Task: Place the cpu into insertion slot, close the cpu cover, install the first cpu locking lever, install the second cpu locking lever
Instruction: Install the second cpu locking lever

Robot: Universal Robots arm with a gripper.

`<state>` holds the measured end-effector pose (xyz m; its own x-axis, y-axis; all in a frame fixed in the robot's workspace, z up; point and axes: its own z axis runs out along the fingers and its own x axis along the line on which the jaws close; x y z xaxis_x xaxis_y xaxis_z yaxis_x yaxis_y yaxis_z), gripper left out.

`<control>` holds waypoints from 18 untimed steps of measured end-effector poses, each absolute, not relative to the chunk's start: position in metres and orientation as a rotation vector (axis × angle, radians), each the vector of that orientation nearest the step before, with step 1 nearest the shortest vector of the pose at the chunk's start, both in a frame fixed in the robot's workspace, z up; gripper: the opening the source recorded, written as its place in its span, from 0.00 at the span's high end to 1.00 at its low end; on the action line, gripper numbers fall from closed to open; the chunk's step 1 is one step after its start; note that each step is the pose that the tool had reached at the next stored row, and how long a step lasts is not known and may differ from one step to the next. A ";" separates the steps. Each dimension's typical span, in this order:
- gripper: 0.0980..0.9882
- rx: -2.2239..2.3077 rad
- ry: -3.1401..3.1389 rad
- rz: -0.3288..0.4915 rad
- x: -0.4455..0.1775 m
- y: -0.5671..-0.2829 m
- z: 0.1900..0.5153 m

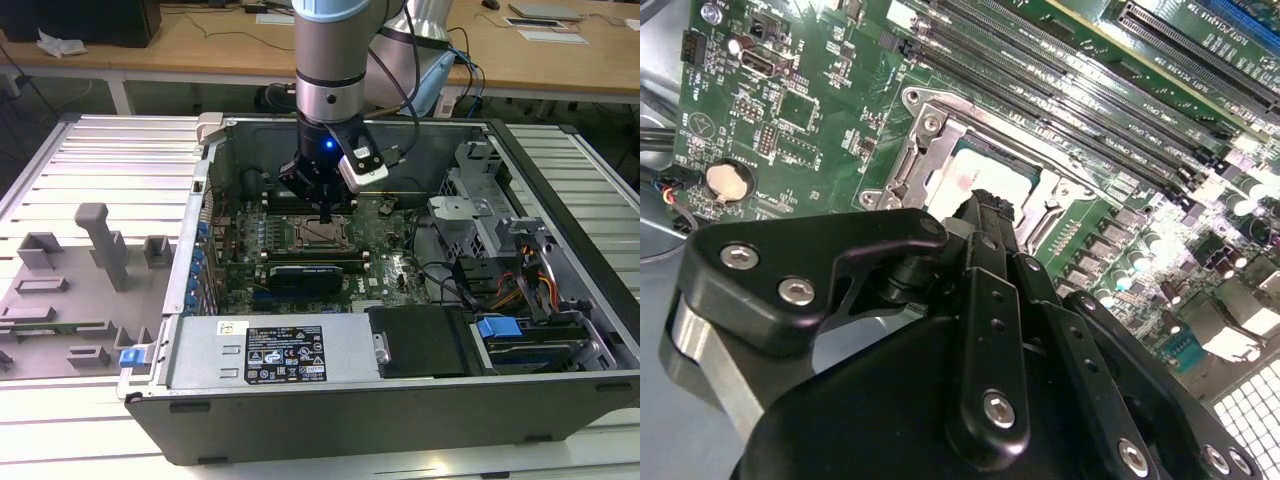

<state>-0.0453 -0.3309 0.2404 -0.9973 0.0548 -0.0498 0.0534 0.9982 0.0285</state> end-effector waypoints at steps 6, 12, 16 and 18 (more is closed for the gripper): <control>0.99 0.083 3.090 0.042 -0.045 -0.332 0.246; 0.99 0.084 3.090 0.042 -0.047 -0.355 0.246; 0.99 0.084 3.090 0.054 -0.049 -0.365 0.244; 0.99 0.084 3.090 0.067 -0.050 -0.367 0.243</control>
<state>-0.0501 -0.3665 0.2429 -0.9973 0.0556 -0.0489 0.0534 0.9976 0.0449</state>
